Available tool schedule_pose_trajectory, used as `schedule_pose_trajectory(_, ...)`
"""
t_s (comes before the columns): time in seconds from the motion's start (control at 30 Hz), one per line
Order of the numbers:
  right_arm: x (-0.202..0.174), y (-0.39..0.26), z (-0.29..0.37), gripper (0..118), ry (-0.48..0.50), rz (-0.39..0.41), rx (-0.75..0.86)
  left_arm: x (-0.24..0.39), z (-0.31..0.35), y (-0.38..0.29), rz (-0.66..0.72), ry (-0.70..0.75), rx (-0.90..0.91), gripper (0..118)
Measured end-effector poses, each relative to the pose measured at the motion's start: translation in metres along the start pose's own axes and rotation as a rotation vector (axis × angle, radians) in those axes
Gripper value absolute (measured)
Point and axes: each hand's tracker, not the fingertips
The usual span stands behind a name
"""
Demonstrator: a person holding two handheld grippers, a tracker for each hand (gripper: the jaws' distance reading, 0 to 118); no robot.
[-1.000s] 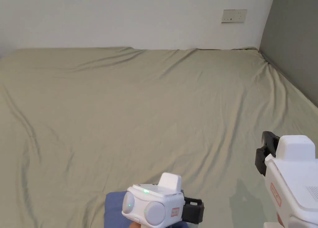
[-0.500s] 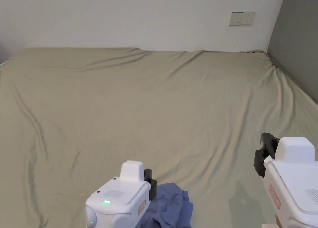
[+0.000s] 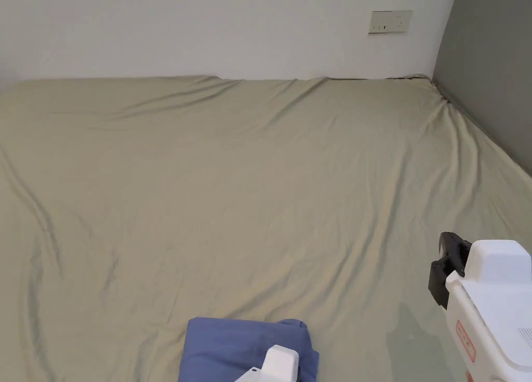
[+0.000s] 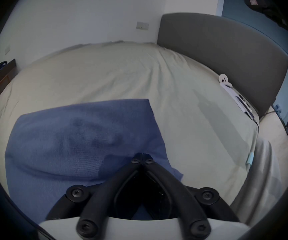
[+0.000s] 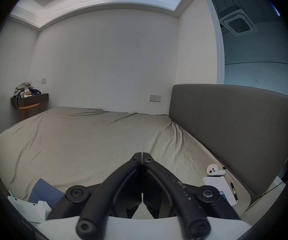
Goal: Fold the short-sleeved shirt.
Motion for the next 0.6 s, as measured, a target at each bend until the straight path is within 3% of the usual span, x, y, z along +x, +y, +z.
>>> schedule_pose_trajectory(0.1, -0.001, -0.001, 0.002, 2, 0.004, 0.002, -0.002, -0.012, 0.002, 0.010, 0.097, -0.039, -0.031, 0)
schedule_pose_trajectory(0.17, -0.002, 0.000, 0.003, 2, 0.007, 0.003, -0.001, -0.020, 0.006, 0.019, 0.082, -0.050, -0.044, 0)
schedule_pose_trajectory(0.37, -0.012, 0.012, 0.010, 2, 0.033, 0.002, 0.030, -0.029, 0.079, 0.068, 0.020, -0.024, 0.224, 0)
schedule_pose_trajectory(0.6, -0.029, 0.033, 0.022, 2, 0.059, -0.008, 0.094, -0.067, 0.166, 0.136, -0.061, 0.149, 0.514, 0)
